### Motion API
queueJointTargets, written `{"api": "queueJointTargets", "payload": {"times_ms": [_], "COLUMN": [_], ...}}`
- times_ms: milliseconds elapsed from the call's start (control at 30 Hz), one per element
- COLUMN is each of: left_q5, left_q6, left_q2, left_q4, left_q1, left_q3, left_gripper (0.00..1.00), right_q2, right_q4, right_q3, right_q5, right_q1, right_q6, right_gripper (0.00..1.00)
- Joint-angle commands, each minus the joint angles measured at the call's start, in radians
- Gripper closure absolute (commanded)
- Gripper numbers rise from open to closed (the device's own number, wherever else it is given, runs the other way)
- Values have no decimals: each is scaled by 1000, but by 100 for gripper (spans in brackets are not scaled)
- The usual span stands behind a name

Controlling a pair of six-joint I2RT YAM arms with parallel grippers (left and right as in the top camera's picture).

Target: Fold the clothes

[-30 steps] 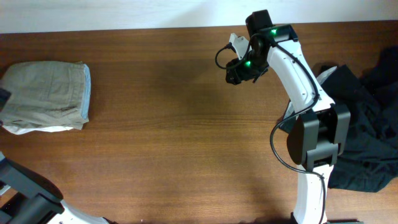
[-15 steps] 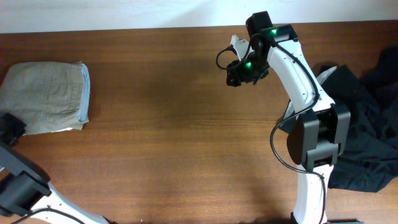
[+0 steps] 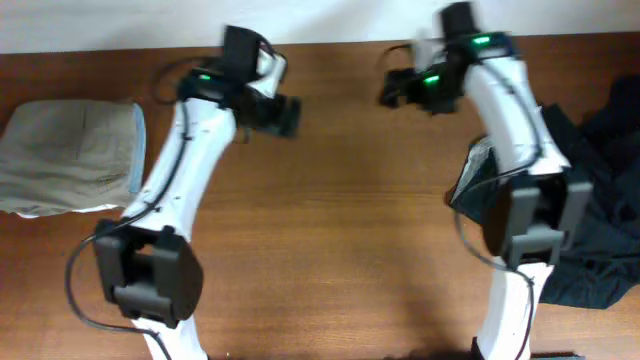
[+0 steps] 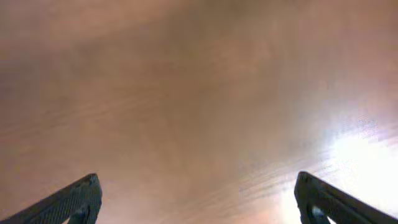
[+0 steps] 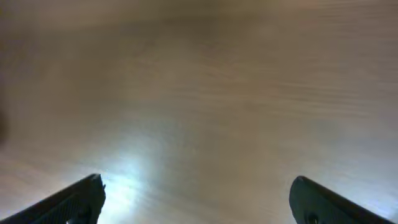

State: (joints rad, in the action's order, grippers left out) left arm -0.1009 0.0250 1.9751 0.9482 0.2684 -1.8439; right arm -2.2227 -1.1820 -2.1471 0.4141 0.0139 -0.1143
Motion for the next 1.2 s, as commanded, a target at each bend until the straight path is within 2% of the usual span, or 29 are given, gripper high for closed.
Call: {"api": "queueJointTargets", "payload": {"times_ms": [0, 67, 100, 200, 267, 333, 400, 467, 533, 600, 700, 1033, 1100, 1167], "left_q5": [20, -93, -121, -77, -79, -79, -79, -79, -75, -76, -76, -76, -75, -76], "left_q6": [-50, -55, -54, 18, 17, 17, 12, -38, -40, -40, -40, -40, -40, -39], "left_q2": [0, -1, -2, -39, -118, -240, -483, -836, -1191, -1485, -1665, -1677, -1677, -1677], "left_q4": [196, 334, 423, 521, 557, 510, 365, 124, -80, -114, -95, -94, -94, -94], "left_q1": [-89, -198, -293, -346, -345, -345, -345, -345, -345, -345, -345, -345, -345, -345], "left_q3": [-4, -4, -4, -2, 36, 168, 414, 723, 968, 1061, 1061, 1061, 1061, 1061], "left_gripper": [1, 1, 1, 1, 1, 1, 1, 1, 1, 1, 1, 1, 1, 1], "right_q2": [27, 55, 82, 225, 384, 539, 807, 1244, 1524, 1785, 1878, 1915, 1990, 2119], "right_q4": [-145, -258, -306, -348, -336, -244, -33, 283, 403, 387, 278, 257, 364, 710], "right_q3": [-39, -38, -37, -6, 137, 359, 736, 1180, 1374, 1497, 1509, 1523, 1622, 1844], "right_q5": [31, 6, -79, -161, -165, -165, -165, -164, -164, -164, -164, -152, -145, -146], "right_q1": [-197, -257, -261, -214, -174, -156, -155, -155, -155, -155, -155, -154, -132, -92], "right_q6": [10, 122, 154, 167, 167, 167, 169, 166, 166, 166, 166, 167, 192, 214], "right_gripper": [1, 2, 2, 2, 3, 4, 3, 1, 1, 1, 1, 1, 1, 2]}}
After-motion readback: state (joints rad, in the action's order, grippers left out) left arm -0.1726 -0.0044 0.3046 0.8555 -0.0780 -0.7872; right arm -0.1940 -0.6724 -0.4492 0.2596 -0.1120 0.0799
